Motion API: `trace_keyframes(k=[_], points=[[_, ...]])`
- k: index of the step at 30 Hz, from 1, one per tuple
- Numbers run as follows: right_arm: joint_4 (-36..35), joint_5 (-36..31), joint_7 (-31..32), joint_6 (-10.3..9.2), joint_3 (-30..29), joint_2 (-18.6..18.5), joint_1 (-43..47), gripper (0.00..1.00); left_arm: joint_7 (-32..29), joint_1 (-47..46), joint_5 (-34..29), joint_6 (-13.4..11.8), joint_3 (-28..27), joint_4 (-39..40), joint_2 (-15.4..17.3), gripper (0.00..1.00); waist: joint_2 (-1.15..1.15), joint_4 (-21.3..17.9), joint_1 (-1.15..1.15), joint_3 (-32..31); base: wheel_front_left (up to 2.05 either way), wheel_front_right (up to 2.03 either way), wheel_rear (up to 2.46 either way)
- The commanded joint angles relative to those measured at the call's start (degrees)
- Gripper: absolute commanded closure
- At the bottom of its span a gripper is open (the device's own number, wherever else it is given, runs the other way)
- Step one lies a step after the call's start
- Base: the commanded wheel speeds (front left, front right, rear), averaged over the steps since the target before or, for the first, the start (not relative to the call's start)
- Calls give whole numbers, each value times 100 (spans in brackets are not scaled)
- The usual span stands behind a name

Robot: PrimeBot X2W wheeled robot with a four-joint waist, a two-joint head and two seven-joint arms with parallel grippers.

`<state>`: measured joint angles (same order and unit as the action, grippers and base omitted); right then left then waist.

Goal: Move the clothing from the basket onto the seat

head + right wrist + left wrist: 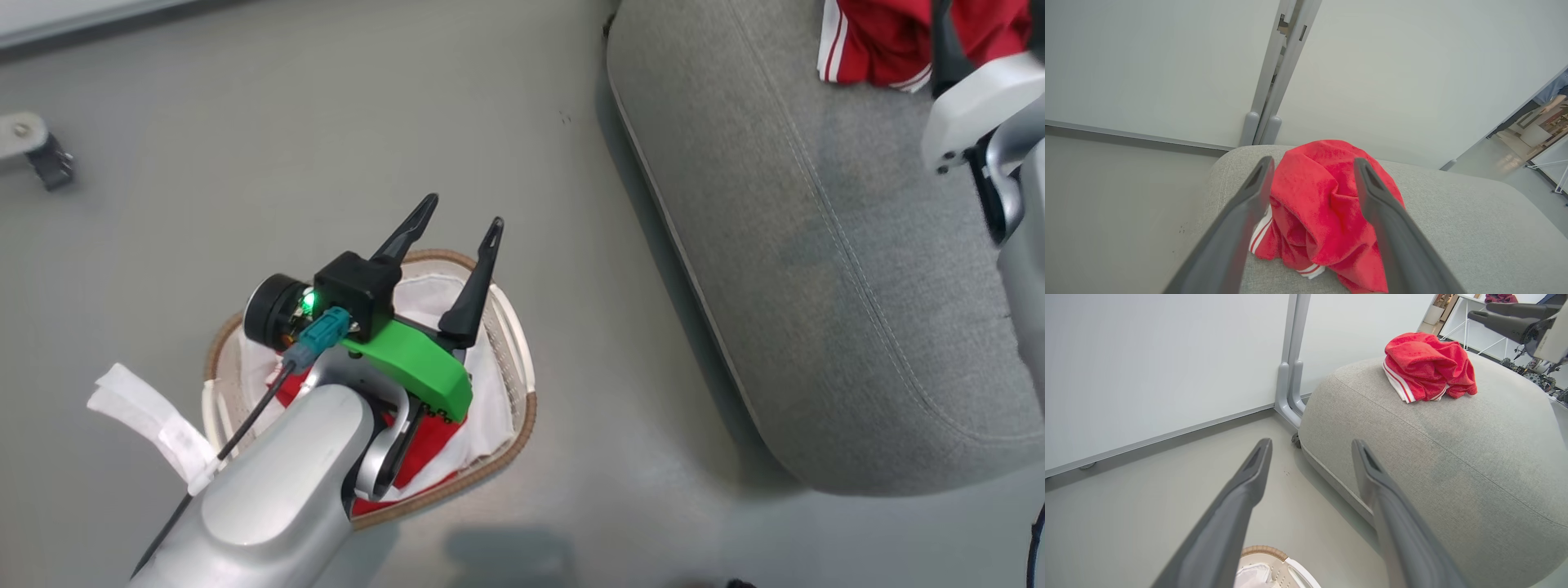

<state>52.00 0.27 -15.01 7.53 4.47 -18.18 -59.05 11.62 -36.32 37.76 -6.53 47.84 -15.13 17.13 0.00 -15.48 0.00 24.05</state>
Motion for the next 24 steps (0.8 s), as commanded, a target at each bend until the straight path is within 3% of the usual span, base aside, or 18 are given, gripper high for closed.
trace_keyframes(k=[1,12,24], points=[[-38,90,-23,-8,48,51,187,0,79,118,59,13,-78,-123,-11,0,0,439,0,-553,0,0,0],[-819,457,-18,-8,58,594,1520,0,362,830,381,-123,-935,-806,-82,0,0,1293,0,-1379,0,0,0],[-2704,98,-19,-8,-508,1409,3823,0,354,2467,-274,-261,-2153,-325,-114,0,0,1759,0,-2042,0,0,0]])
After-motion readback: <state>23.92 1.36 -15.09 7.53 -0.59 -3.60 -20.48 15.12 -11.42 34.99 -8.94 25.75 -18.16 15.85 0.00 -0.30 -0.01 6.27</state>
